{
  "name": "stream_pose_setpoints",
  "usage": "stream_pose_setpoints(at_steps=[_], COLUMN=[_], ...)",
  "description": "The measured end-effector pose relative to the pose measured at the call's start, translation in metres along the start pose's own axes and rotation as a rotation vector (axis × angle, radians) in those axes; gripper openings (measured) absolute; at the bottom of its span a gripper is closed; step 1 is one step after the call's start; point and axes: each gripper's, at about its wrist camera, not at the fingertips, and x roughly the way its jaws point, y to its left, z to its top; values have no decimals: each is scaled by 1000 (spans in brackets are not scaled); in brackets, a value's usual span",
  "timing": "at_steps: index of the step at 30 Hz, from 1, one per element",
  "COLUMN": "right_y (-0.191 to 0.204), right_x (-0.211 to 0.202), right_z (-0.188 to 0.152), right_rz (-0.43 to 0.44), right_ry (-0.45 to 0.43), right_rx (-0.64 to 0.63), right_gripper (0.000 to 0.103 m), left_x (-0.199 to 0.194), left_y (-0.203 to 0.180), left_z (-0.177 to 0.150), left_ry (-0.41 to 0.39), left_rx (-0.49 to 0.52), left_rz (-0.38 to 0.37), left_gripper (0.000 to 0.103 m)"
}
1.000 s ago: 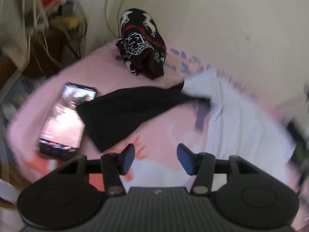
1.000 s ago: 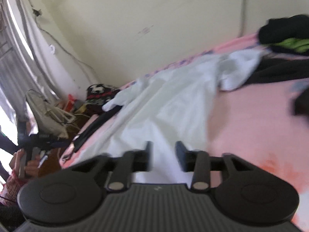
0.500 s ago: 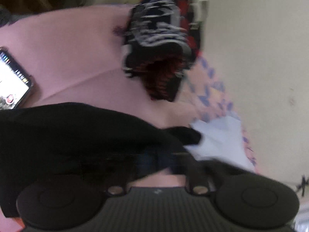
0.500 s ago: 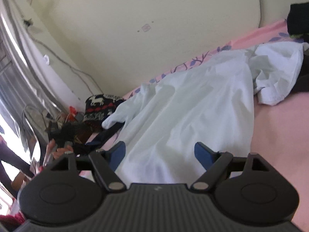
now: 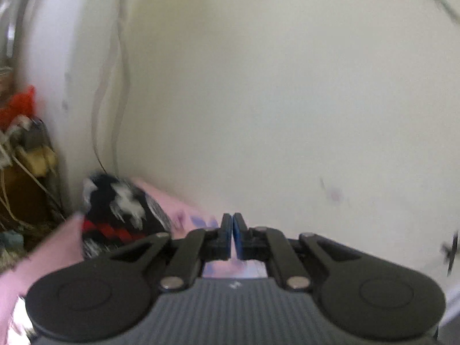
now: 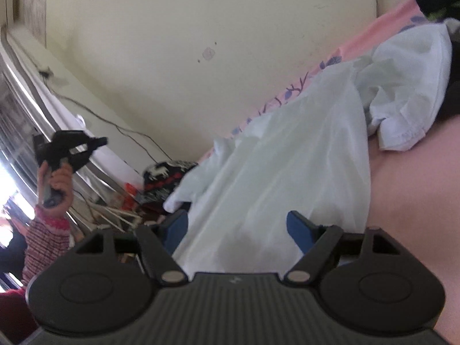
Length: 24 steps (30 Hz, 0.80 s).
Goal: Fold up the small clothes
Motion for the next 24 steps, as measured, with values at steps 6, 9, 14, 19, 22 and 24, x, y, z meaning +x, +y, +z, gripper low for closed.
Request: stream_pose_setpoints(at_steps=[6,9,14,19,22,24], right_y=[-1,-2,-8,-14,-15,-16], right_x=[2,4,2,-1,-2,-4], right_z=[3,4,8,11,11,11], right_rz=[19,28,41,53,54,56], right_ry=[4,10,13,11,9,7], right_rx=[3,2,8,17,21,23], right_gripper=[75,76,75,75,75,75], left_x=[54,65,78,86,97,93], left_y=[44,96,155,171,191,192], left_z=[-95,-123,-141,-143,-142,-134], left_ry=[247,332,338,325,327,310], left_rx=[-179,-346,-588,-690,-759,-785], left_rz=[18,40,67,83,93,86], left_gripper=[69,70,70,21,4,3])
